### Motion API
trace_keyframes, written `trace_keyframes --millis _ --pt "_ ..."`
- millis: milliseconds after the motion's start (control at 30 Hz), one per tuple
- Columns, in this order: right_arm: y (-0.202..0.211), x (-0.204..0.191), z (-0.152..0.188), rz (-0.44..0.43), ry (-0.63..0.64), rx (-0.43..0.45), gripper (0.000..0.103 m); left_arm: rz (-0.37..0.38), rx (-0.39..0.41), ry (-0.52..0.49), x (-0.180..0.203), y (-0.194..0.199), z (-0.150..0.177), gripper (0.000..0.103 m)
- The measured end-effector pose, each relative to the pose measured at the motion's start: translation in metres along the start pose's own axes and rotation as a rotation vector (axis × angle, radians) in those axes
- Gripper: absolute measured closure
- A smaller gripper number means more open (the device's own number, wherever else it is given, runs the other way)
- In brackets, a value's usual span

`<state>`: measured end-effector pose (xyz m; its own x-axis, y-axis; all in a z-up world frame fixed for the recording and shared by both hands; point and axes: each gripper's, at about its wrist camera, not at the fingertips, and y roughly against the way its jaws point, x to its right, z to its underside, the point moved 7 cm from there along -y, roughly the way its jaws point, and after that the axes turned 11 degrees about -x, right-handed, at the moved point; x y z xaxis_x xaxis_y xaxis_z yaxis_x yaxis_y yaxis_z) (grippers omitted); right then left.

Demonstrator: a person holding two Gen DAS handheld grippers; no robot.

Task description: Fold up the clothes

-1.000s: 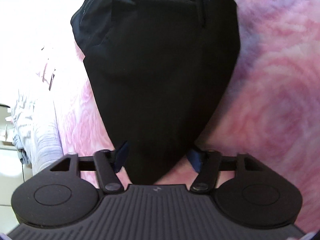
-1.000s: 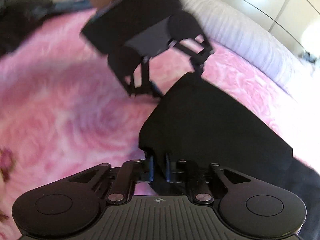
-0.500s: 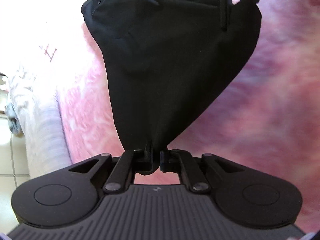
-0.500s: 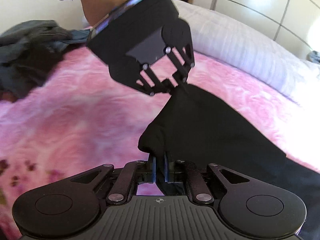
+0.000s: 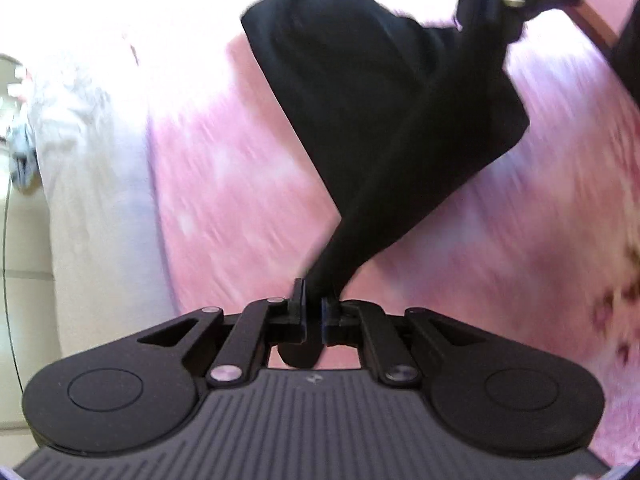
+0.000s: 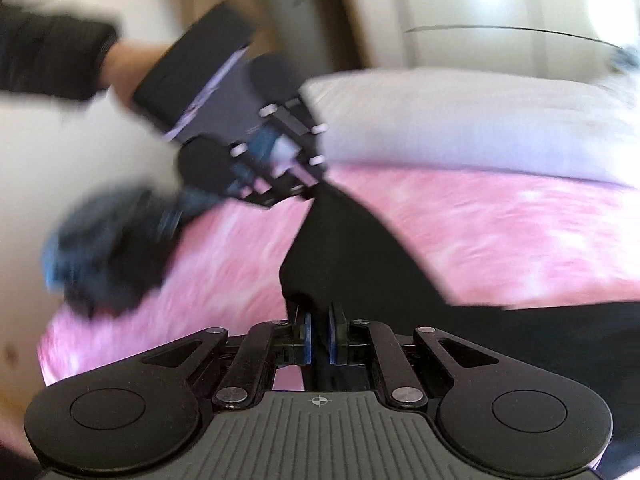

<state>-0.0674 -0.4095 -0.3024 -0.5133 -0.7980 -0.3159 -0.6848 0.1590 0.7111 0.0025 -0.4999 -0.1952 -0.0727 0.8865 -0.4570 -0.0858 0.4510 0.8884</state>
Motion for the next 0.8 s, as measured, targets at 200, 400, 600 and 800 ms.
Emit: trace_keyframes --millis 200,400,600,800 --pt "0.112 0.146 -0.005 0.071 -0.258 0.167 0.096 -0.101 0.184 -0.010 -0.087 0.008 -0.170 0.086" --pt "0.121 0.317 0.057 0.150 -0.581 0.221 0.096 -0.049 0.208 0.227 -0.138 -0.066 -0.269 0.069" --pt "0.080 0.408 0.132 0.073 -0.913 0.211 0.096 0.199 0.090 0.385 -0.070 -0.134 -0.244 0.069" --pt "0.103 0.403 0.136 0.073 -0.959 0.292 0.097 0.295 0.051 0.480 -0.041 -0.172 -0.226 0.070"
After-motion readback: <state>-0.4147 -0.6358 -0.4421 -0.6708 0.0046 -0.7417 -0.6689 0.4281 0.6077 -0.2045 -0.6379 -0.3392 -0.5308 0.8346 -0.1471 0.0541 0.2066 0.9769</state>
